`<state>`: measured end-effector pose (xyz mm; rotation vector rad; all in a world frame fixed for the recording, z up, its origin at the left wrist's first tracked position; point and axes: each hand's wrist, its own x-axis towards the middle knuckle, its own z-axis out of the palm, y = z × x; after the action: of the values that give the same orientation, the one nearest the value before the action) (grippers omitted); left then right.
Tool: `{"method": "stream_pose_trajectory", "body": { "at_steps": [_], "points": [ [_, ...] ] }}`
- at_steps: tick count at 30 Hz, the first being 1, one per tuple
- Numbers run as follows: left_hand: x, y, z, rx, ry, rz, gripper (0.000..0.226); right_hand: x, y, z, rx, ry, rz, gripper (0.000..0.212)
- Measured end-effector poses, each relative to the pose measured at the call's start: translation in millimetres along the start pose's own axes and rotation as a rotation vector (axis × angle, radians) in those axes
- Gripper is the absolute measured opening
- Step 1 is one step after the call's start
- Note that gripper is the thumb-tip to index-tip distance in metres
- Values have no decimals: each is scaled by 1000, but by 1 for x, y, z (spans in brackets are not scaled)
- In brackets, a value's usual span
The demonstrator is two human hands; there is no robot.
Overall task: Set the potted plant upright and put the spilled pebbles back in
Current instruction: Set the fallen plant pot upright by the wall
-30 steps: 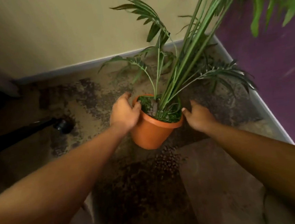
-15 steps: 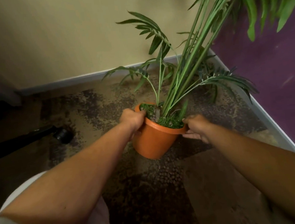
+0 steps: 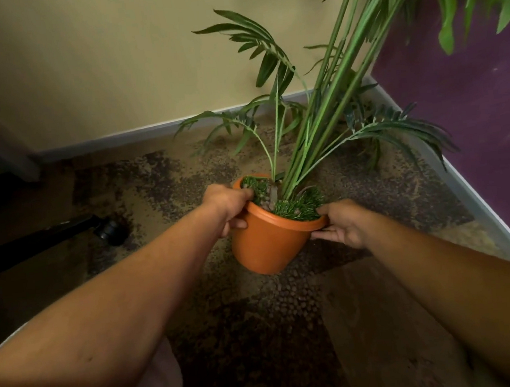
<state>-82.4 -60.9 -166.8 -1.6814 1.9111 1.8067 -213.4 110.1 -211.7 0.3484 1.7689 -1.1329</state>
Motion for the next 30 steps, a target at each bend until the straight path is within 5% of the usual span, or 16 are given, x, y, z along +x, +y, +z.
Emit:
{"method": "stream_pose_trajectory", "body": {
  "at_steps": [15, 30],
  "points": [
    [-10, -13, -2, -197, 23, -8, 21, -7, 7, -1, 117, 21, -113, 8],
    [-15, 4, 50, -457, -81, 61, 22, -3, -22, -50, 162, 172, -264, 20]
  ]
}}
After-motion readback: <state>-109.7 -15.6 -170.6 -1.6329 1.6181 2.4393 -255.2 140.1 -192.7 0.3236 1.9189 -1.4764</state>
